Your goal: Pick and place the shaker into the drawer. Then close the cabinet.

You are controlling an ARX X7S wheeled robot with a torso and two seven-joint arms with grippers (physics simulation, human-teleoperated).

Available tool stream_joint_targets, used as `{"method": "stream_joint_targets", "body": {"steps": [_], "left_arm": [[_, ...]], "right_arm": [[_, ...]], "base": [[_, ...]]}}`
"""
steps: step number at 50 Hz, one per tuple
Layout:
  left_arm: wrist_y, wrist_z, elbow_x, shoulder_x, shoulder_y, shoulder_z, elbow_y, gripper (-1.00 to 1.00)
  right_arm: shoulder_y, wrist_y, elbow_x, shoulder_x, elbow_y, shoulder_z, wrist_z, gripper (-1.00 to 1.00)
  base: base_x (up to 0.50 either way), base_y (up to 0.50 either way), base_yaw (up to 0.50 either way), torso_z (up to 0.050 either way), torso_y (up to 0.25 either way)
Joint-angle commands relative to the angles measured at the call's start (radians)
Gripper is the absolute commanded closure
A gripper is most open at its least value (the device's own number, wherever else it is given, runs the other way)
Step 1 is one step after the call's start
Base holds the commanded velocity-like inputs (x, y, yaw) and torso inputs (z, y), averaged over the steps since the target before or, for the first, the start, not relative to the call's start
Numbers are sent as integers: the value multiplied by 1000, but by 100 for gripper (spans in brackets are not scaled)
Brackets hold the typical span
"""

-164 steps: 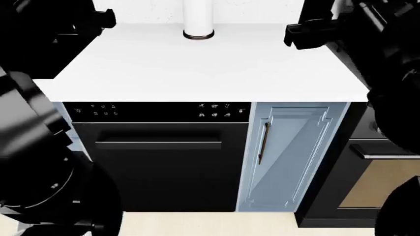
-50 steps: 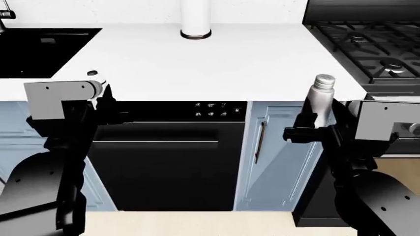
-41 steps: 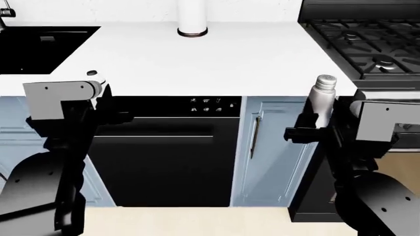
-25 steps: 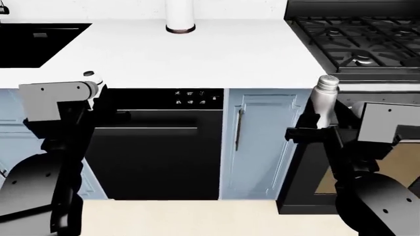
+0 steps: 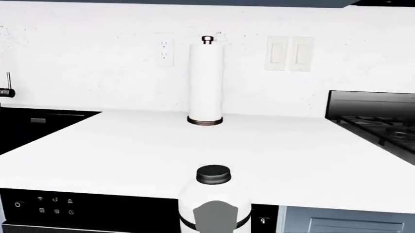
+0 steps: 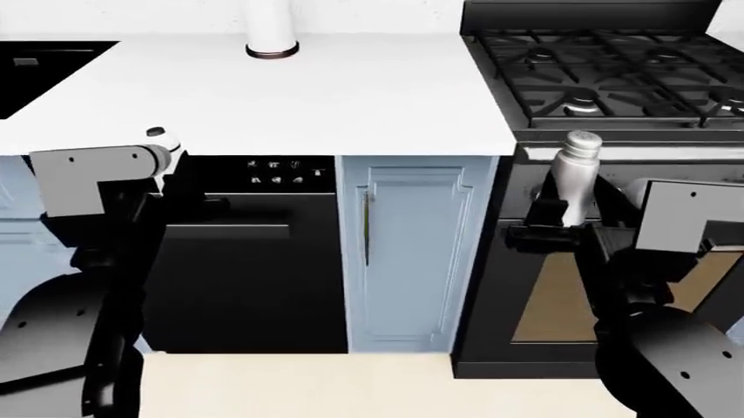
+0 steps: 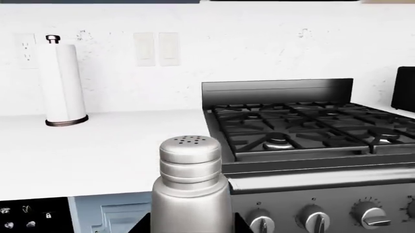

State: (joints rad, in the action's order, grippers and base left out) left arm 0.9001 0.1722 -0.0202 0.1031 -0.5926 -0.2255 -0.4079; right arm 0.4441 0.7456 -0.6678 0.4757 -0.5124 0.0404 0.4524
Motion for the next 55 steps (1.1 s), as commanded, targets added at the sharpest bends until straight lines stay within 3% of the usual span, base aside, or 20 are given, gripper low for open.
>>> {"method": "stream_joint_targets", "body": {"steps": [1,55], "left_arm": [[10,-16,-30,8,-10,0,-19,100],[0,-53,-80,36,4,5,-16,100]], "right_arm": [[8,11,7,4,-9,3,-3,100],[7,3,-4,12,-14,7,6,100]], "base": [[0,-398,0,0,0],[0,-384,0,0,1]]}}
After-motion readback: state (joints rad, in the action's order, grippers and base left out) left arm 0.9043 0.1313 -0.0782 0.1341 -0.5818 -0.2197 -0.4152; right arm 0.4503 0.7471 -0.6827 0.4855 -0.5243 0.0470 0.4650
